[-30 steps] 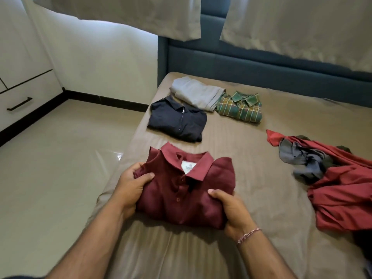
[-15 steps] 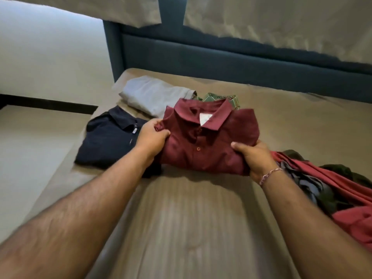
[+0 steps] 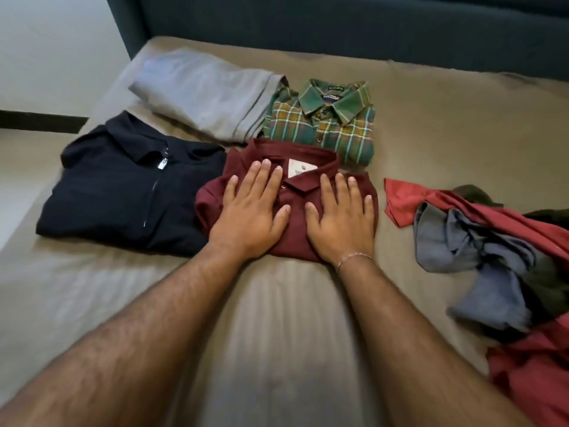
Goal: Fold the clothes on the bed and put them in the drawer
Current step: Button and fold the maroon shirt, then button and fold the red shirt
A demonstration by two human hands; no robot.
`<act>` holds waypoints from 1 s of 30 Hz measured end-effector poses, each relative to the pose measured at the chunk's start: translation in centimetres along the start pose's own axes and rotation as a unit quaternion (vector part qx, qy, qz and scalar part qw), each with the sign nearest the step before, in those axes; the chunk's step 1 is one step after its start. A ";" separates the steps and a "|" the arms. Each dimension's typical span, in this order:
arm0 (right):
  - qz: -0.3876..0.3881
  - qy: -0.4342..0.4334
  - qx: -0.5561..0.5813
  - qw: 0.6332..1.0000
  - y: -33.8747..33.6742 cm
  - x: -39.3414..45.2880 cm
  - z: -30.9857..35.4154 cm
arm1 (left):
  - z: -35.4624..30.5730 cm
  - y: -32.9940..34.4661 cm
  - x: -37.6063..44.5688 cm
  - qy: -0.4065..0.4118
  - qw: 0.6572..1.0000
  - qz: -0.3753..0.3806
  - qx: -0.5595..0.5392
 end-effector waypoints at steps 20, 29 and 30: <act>-0.363 0.246 0.022 0.898 -17.7 -31.6 -9.5 | -19.5 -6.2 -20.8 0.221 0.945 -0.006 -0.242; -0.295 0.344 0.117 0.884 -22.7 -33.2 -13.5 | -26.6 -12.9 -23.7 0.081 0.910 0.114 -0.391; -0.344 0.292 0.125 0.884 -23.7 -33.6 -11.4 | -26.1 -13.4 -24.0 0.009 0.882 0.144 -0.449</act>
Point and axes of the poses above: each hand's wrist, its own x-axis towards the middle knuckle, its own y-axis out of the palm, z = x × y, the point moved 5 cm from there along x, towards the middle knuckle, and after that the axes turned 8 degrees about -y, right-handed, at the moved point
